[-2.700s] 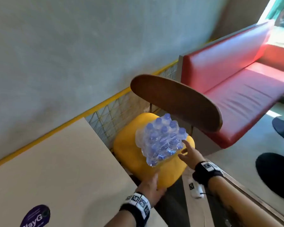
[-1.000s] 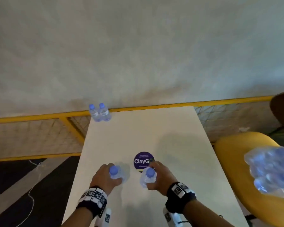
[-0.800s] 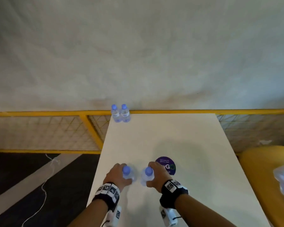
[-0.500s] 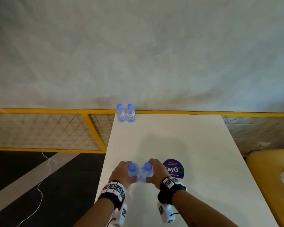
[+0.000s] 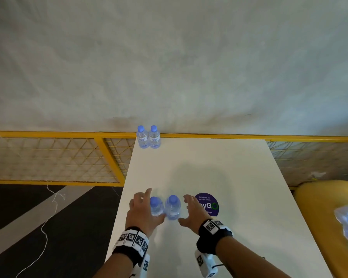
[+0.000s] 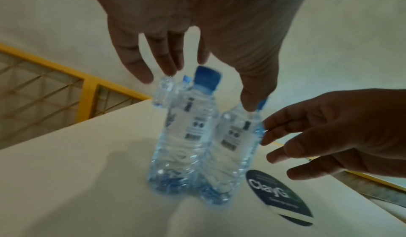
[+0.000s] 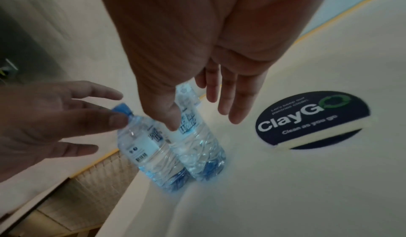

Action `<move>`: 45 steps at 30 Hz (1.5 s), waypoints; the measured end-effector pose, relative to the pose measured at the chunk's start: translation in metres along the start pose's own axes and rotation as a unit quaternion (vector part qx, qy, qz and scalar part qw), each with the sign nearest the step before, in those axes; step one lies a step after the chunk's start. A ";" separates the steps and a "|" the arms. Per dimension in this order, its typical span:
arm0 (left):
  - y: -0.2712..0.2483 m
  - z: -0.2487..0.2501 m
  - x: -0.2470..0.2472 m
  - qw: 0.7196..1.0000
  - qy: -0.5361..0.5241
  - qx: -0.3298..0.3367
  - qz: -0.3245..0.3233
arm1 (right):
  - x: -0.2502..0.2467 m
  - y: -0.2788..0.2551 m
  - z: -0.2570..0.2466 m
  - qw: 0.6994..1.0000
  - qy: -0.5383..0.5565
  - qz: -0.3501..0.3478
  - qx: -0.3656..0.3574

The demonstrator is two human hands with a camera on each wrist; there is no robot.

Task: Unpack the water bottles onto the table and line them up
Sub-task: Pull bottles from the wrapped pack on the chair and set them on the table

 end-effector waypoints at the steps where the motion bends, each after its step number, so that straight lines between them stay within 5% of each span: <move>1: -0.008 0.014 -0.006 0.999 0.022 0.031 0.035 | -0.007 -0.009 0.008 1.000 0.002 0.002 -0.008; 3: -0.026 0.053 -0.015 0.988 0.027 0.111 0.104 | -0.024 -0.031 0.029 1.000 0.007 0.011 -0.025; 5: -0.040 0.100 -0.004 0.977 -0.006 0.192 0.094 | -0.047 -0.056 0.063 0.999 0.028 0.032 -0.028; 8: -0.056 0.178 0.045 0.963 -0.044 0.255 -0.079 | -0.093 -0.101 0.131 0.993 0.081 0.085 0.017; 11: -0.074 0.266 0.110 0.917 -0.016 0.321 -0.235 | -0.149 -0.153 0.215 0.972 0.148 0.155 0.098; 15: -0.102 0.383 0.188 0.851 0.043 0.405 -0.332 | -0.219 -0.223 0.341 0.915 0.195 0.273 0.222; 18: -0.122 0.459 0.240 0.830 0.029 0.414 -0.373 | -0.259 -0.264 0.441 0.862 0.232 0.333 0.305; 21: -0.139 0.520 0.293 0.825 -0.005 0.388 -0.410 | -0.299 -0.300 0.513 0.809 0.268 0.387 0.351; 25: -0.164 0.579 0.357 0.835 -0.031 0.309 -0.455 | -0.345 -0.329 0.569 0.787 0.236 0.400 0.406; 30: -0.175 0.601 0.435 0.865 -0.084 0.181 -0.461 | -0.364 -0.321 0.622 0.805 0.210 0.371 0.414; 36: -0.168 0.612 0.439 0.920 -0.105 0.057 -0.373 | -0.367 -0.304 0.652 0.800 0.261 0.356 0.407; 41: -0.151 0.623 0.440 0.926 -0.168 -0.026 -0.337 | -0.362 -0.288 0.674 0.787 0.316 0.354 0.395; 45: -0.137 0.632 0.461 0.914 -0.153 -0.103 -0.361 | -0.373 -0.284 0.668 0.806 0.270 0.334 0.408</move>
Point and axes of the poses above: each hand's wrist, its own y-axis towards the middle knuckle, its own x-axis out of the palm, z = x × y, the point moved 7 cm from there along y, towards the middle knuckle, and after that the axes turned 7 degrees about x, right-handed, at the moved point
